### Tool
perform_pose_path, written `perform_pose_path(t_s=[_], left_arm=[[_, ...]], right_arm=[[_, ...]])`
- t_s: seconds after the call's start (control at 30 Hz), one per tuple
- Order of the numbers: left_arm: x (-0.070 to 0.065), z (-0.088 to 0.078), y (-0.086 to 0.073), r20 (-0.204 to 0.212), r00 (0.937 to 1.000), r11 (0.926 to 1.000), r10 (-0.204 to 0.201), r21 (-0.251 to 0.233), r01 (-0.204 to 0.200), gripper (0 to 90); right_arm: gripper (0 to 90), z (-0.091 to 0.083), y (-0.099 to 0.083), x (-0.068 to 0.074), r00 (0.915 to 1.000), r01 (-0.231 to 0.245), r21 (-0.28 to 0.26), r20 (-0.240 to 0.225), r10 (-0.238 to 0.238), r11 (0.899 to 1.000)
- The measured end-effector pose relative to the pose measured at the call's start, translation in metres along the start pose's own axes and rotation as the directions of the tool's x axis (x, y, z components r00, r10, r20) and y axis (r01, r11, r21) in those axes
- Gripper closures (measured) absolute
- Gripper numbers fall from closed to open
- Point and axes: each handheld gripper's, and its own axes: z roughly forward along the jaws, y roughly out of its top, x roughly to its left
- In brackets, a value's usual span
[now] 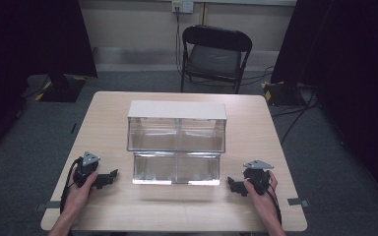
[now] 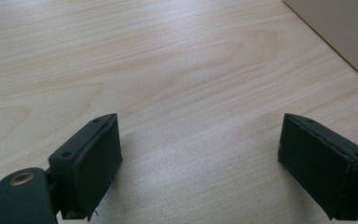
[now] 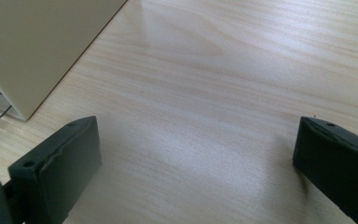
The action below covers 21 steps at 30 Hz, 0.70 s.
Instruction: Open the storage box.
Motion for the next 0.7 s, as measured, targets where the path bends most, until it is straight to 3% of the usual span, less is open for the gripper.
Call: perform_pose_path(t_s=[0.2,0.27,0.4,0.7], left_arm=[[0.0,0.0,0.0,-0.001,1.0,1.0,0.0,0.0,0.0,12.7],[0.0,0.0,0.0,0.0,1.0,1.0,-0.002,0.0,0.002,12.7],[0.0,0.0,0.0,0.0,1.0,1.0,-0.002,0.0,0.002,12.7],[0.0,0.0,0.0,0.0,1.0,1.0,-0.002,0.0,0.002,12.7]], right_arm=[[3.1,-0.002,0.0,0.0,0.9999,0.007,0.006,-0.012,-0.007,1.0],[14.9,-0.006,0.001,0.001,0.9998,-0.005,-0.004,-0.017,0.005,1.0],[14.2,-0.01,0.002,0.003,0.9981,-0.014,0.007,-0.06,0.015,1.0],[17.8,-0.034,0.006,0.022,0.9873,0.032,-0.047,-0.154,-0.039,0.998]])
